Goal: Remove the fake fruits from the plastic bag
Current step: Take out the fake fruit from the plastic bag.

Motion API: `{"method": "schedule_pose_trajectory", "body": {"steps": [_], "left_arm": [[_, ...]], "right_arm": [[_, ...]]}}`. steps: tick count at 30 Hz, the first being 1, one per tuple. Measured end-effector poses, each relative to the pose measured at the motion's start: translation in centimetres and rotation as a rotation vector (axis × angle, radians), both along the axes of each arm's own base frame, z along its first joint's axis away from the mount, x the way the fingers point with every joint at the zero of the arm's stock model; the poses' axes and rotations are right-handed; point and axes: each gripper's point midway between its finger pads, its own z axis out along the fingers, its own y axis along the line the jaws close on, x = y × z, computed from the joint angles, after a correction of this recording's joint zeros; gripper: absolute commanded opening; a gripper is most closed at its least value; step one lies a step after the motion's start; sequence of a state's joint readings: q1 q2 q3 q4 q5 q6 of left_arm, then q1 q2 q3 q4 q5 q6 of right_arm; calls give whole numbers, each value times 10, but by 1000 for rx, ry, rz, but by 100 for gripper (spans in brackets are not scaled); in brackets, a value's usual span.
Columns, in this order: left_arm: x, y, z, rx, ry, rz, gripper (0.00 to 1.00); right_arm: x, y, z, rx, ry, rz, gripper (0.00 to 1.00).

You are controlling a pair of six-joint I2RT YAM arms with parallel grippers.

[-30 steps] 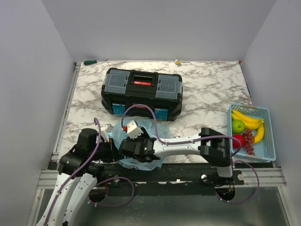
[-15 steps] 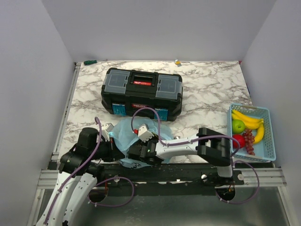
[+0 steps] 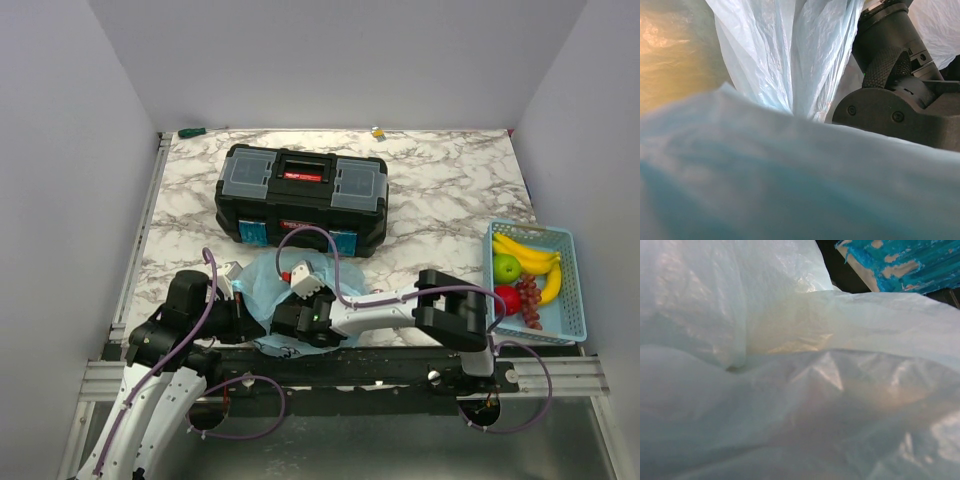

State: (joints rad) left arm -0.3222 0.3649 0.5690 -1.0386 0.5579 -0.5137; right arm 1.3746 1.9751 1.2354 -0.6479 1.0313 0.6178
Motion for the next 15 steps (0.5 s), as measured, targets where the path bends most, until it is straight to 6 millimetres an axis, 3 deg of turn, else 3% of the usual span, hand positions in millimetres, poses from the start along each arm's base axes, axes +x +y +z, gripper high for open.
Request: {"method": "schedule_pose_trajectory", "body": {"steps": [7, 12, 15], "left_arm": [[0, 0, -1, 1, 3, 0, 0], [0, 0, -2, 2, 6, 0, 0], [0, 0, -2, 2, 7, 1, 0]], "right_arm": [[-4, 13, 11, 69, 28, 29, 13], [-20, 42, 46, 284, 118, 126, 2], [-35, 62, 66, 421, 201, 212, 1]]}}
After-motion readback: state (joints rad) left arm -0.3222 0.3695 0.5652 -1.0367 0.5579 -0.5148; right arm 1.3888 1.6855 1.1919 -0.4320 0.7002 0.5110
